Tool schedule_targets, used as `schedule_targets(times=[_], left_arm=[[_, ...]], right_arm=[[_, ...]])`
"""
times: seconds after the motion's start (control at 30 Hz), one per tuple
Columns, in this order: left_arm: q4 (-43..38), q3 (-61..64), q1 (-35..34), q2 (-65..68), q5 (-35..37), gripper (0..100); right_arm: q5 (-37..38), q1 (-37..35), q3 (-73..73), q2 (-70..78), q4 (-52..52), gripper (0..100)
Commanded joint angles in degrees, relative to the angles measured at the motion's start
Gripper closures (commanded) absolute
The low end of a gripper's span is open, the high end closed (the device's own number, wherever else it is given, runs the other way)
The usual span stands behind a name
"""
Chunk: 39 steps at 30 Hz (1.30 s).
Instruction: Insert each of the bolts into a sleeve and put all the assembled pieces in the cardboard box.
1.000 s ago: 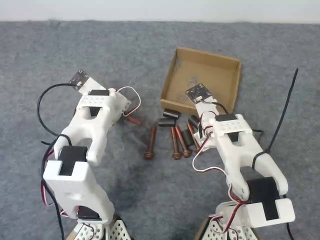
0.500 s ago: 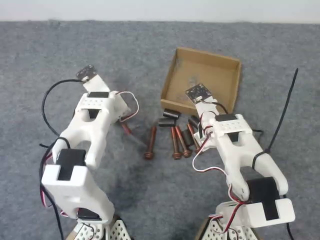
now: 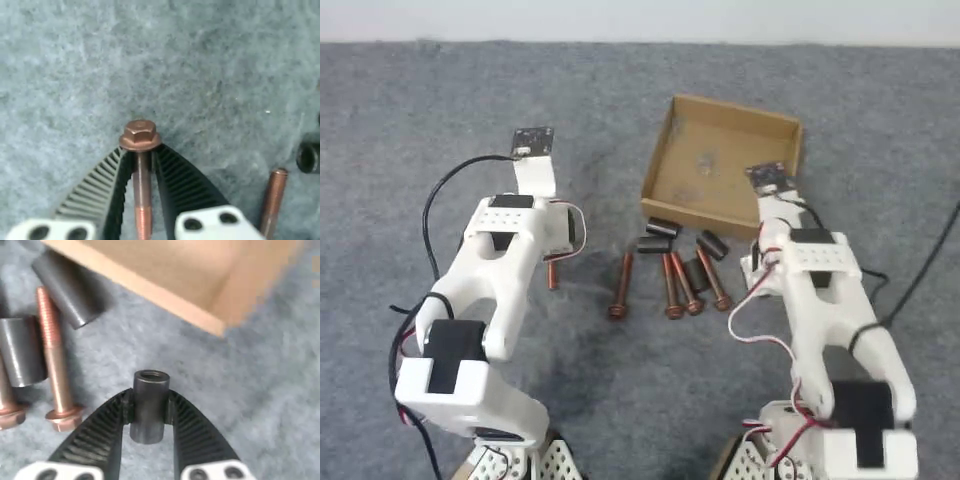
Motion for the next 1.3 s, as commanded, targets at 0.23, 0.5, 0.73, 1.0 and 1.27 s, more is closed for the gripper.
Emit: schedule_targets(times=[0.23, 0.5, 0.73, 1.0, 1.27], left_arm=[[-2.4, -0.4, -0.2, -3.9, 6.0, 99], [-2.4, 0.4, -0.1, -3.9, 3.5, 99], [-2.4, 0.5, -0.1, -3.9, 3.5, 99], [-2.4, 0.5, -0.1, -3.9, 3.4, 99], [-2.4, 0.5, -0.1, -3.9, 3.4, 99]], right_arm=[[-6.1, 6.6, 1.8, -6.8, -0.6, 99.2], [-5.8, 7.1, -1.9, 0.3, -2.9, 99.1], [-4.9, 7.0, -3.9, 2.0, -1.2, 89.8], [-3.8, 7.0, -5.2, -0.7, 4.5, 89.7], [1.1, 6.5, 0.2, -4.1, 0.5, 89.7]])
